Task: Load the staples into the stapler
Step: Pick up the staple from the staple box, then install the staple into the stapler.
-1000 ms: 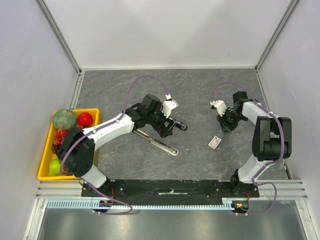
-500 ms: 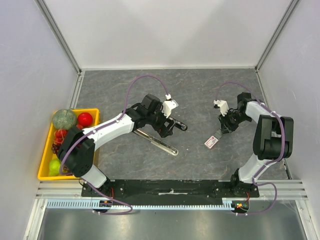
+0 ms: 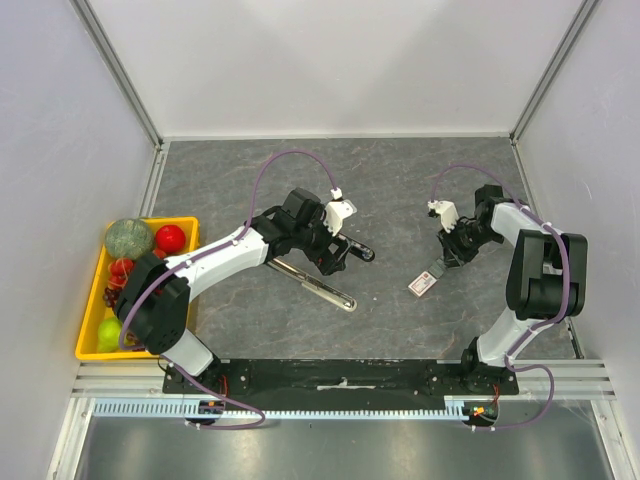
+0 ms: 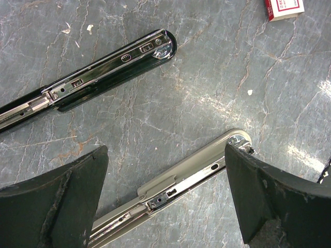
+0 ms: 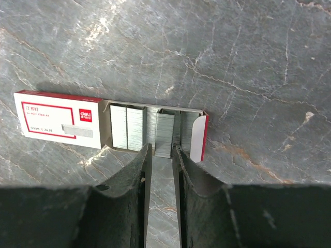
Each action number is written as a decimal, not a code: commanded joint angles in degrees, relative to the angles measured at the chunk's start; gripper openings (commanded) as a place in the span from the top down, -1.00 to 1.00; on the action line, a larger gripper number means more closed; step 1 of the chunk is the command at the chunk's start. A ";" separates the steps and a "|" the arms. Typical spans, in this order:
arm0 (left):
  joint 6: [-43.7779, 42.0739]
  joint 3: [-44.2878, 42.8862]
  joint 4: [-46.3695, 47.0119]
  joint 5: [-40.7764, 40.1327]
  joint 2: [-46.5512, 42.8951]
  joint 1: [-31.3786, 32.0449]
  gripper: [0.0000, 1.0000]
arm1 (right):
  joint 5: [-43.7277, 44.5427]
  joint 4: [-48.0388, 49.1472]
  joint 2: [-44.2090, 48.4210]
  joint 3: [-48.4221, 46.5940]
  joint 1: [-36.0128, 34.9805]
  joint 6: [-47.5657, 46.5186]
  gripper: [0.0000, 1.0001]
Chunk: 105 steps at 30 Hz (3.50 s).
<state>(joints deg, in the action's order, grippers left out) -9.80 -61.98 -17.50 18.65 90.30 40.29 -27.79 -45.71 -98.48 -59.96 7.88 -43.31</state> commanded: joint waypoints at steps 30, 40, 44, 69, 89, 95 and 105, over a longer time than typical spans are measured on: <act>1.10 -2.27 0.71 2.00 -0.04 -0.22 -0.99 | 5.90 4.58 -0.22 1.08 -3.66 2.62 0.42; 1.19 -2.27 0.62 1.82 -0.04 -0.22 -0.99 | 10.29 6.43 0.30 1.96 -5.59 3.32 0.44; 1.19 -2.27 0.71 1.91 -0.04 -0.22 -0.99 | 12.32 7.22 0.57 2.48 -6.74 3.76 0.46; 0.93 -3.50 -0.52 2.70 -2.58 -5.39 -0.99 | 8.01 0.01 9.44 -6.30 -11.47 6.48 0.68; -1.27 2.30 -4.92 6.13 -17.52 -33.44 -0.99 | 10.74 5.98 -11.47 -29.33 -35.82 20.45 0.69; -0.92 2.82 -4.56 7.71 -16.74 -33.61 -0.99 | 10.48 5.55 -11.83 -29.51 -37.15 20.72 0.71; -0.57 3.09 -4.30 8.42 -15.95 -33.61 -0.99 | 10.04 3.26 -12.53 -28.37 -38.29 20.02 0.71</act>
<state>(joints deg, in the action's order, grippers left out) -10.07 -59.16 -22.68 25.06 74.46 6.76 -17.50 -41.45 -111.50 -86.94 -29.82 -23.57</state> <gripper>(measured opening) 0.993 0.197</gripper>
